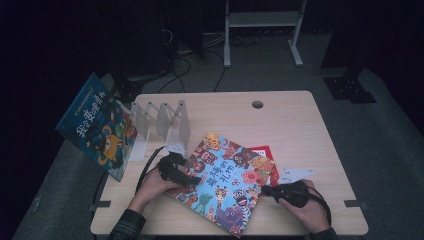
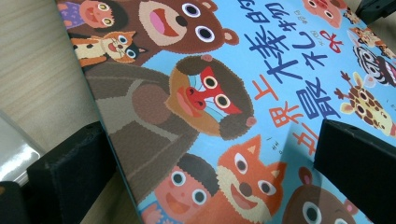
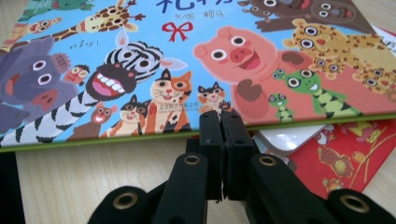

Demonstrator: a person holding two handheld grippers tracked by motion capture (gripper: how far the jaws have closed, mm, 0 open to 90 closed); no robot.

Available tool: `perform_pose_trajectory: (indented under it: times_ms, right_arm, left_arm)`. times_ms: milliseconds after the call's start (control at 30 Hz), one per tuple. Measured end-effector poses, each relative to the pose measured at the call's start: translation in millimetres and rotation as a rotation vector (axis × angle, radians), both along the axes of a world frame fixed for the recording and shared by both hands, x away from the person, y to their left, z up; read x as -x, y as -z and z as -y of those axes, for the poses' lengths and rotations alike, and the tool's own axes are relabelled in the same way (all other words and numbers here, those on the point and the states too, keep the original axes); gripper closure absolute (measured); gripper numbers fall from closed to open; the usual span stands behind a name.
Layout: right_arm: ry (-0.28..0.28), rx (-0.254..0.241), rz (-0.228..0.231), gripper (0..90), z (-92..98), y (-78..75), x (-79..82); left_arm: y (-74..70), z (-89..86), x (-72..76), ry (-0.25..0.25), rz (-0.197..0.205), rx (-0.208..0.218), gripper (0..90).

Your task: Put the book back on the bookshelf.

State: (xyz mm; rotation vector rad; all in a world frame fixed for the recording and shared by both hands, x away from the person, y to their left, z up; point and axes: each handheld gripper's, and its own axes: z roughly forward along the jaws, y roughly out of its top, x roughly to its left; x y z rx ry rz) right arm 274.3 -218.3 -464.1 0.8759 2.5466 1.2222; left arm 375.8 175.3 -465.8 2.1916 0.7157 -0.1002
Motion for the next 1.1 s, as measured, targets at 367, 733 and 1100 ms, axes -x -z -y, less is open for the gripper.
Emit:
perform_pose_trajectory:
  times_ms: [367, 733, 1100]
  right_arm:
    - [0.008, -0.018, -0.004, 87.9, 0.5, 1.2, 0.4]
    - [-0.025, -0.027, -0.001, 88.2, -10.7, 4.8, -1.2]
    - [-0.017, -0.028, 0.009, 88.3, -11.4, 6.2, 0.6]
  left_arm:
    - [-1.9, 3.1, 0.4, -0.025, -0.013, -0.001, 0.0]
    - [-13.1, -7.3, -0.7, -0.061, 0.001, 0.059, 0.0]
    - [-33.3, -4.3, 0.7, -0.052, 0.02, 0.047, 0.0]
